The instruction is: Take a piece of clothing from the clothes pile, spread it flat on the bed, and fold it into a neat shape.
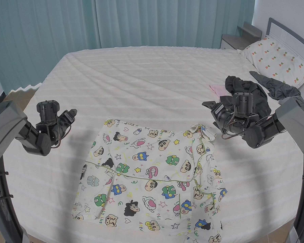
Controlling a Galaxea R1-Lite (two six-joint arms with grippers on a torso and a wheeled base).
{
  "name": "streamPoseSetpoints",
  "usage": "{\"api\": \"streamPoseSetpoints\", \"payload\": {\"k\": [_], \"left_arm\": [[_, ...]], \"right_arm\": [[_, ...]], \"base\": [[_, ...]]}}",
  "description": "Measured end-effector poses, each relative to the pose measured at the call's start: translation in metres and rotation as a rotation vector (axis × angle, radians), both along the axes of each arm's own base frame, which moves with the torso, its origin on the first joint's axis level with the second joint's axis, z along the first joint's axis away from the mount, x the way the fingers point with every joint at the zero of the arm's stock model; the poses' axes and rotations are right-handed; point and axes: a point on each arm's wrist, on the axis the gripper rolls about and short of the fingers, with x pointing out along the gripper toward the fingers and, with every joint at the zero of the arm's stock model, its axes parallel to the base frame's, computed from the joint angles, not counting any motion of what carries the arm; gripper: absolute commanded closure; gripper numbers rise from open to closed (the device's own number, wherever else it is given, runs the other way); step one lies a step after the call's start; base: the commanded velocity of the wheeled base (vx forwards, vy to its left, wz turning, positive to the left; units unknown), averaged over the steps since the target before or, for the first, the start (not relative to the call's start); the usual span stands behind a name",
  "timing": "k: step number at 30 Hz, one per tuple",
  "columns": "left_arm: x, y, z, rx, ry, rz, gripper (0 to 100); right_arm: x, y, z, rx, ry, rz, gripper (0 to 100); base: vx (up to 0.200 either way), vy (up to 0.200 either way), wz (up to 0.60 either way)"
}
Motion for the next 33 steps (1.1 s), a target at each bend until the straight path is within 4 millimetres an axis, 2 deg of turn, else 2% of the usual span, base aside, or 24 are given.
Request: {"api": "streamPoseSetpoints", "payload": {"k": [4, 9, 12, 14, 19, 22, 27, 33], "left_arm": [[-0.021, 0.003, 0.004, -0.085, 0.018, -0.043, 0], [-0.054, 0.003, 0.004, -0.197, 0.069, -0.132, 0], [-0.078, 0.001, 0.005, -0.282, 0.104, -0.194, 0], [-0.100, -0.002, 0.006, -0.367, 0.133, -0.257, 0], [-0.144, -0.006, 0.014, -0.569, 0.175, -0.343, 0], [-0.164, -0.009, 0.020, -0.670, 0.184, -0.367, 0], [-0.182, -0.010, 0.029, -0.732, 0.168, -0.377, 0], [-0.189, -0.011, 0.032, -0.733, 0.157, -0.384, 0]], "right_arm": [[-0.006, -0.008, 0.003, -0.024, 0.035, -0.004, 0], [-0.019, -0.027, -0.003, -0.096, 0.078, 0.014, 0], [-0.033, -0.041, -0.016, -0.155, 0.130, 0.062, 0], [-0.050, -0.052, -0.030, -0.205, 0.173, 0.147, 0], [-0.081, -0.065, -0.054, -0.281, 0.191, 0.342, 0], [-0.090, -0.068, -0.064, -0.309, 0.187, 0.388, 0], [-0.095, -0.071, -0.080, -0.312, 0.218, 0.417, 0], [-0.093, -0.067, -0.091, -0.298, 0.240, 0.449, 0]], "base": [[0.000, 0.000, 0.00], [0.000, 0.000, 0.00], [0.000, 0.000, 0.00], [0.000, 0.000, 0.00], [0.000, 0.000, 0.00], [0.000, 0.000, 0.00], [0.000, 0.000, 0.00], [0.000, 0.000, 0.00]]}}
